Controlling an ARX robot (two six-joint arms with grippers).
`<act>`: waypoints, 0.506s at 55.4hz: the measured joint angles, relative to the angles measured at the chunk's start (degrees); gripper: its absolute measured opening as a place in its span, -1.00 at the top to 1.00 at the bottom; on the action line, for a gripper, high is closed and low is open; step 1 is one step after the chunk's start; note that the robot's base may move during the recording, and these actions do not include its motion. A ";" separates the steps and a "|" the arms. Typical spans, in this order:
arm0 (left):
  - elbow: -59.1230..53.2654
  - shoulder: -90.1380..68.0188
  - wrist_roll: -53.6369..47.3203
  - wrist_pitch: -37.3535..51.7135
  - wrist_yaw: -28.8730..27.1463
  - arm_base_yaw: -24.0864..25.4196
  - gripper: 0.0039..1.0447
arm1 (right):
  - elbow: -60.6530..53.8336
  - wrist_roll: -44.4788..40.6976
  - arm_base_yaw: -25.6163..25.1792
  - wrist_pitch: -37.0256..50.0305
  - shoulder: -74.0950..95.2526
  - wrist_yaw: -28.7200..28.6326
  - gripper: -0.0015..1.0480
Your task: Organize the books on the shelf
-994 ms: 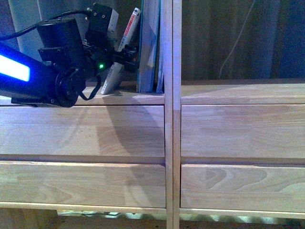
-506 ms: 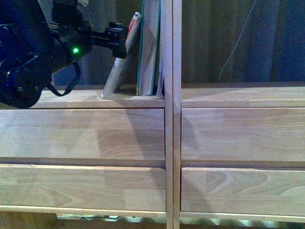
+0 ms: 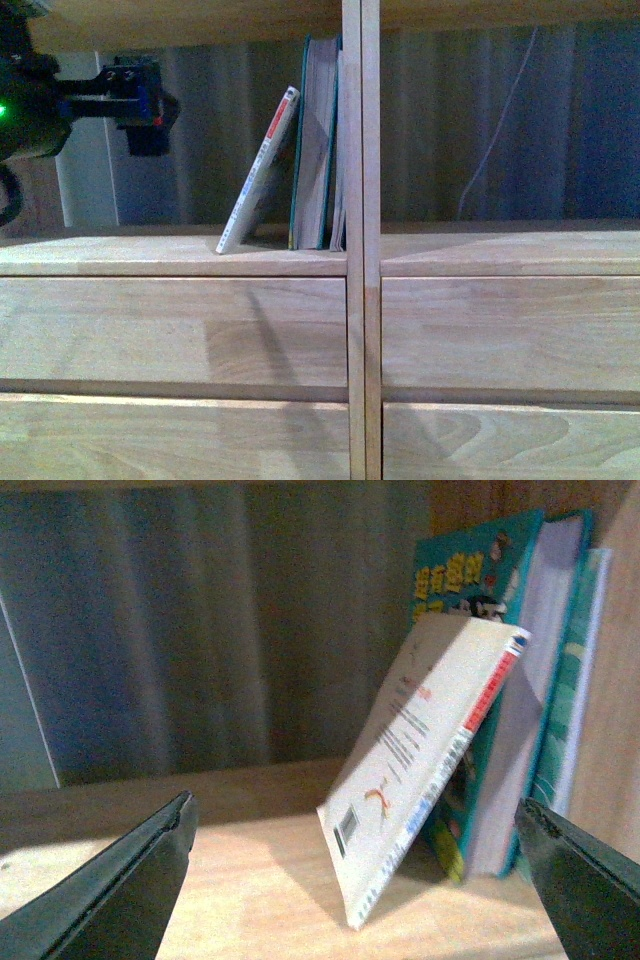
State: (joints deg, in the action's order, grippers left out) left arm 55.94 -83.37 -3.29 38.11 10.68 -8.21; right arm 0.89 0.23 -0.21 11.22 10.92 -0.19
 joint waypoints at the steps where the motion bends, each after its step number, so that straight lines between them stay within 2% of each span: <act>1: -1.27 1.97 0.33 -2.47 -2.51 -0.24 -0.82 | 0.00 0.00 0.00 0.00 0.00 0.00 -0.87; 3: -4.22 6.40 1.22 -8.26 -9.09 -0.37 -0.68 | 0.00 0.00 0.00 0.00 0.00 -0.02 -0.87; 6: -9.55 12.31 1.73 -12.20 -14.80 0.15 -0.51 | 0.00 0.00 0.00 0.00 0.00 0.00 -0.87; 8: -12.92 15.39 2.12 -12.28 -16.46 0.70 -0.41 | 0.00 0.00 0.00 0.00 0.00 0.09 -0.87; 20: -28.30 25.31 2.84 -7.43 -15.56 2.99 0.31 | 0.00 0.00 0.00 0.00 0.00 0.00 -0.87; 25: -35.08 29.24 2.95 -5.38 -14.67 3.91 0.79 | 0.00 0.00 0.00 0.00 0.00 0.00 -0.87; 28: -37.33 31.17 3.19 -4.90 -11.65 5.90 0.96 | 0.00 0.00 0.00 0.00 0.00 0.00 -0.87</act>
State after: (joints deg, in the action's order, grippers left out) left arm 18.61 -52.21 -0.10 33.21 -0.97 -2.31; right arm 0.89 0.23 -0.21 11.22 10.92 -0.19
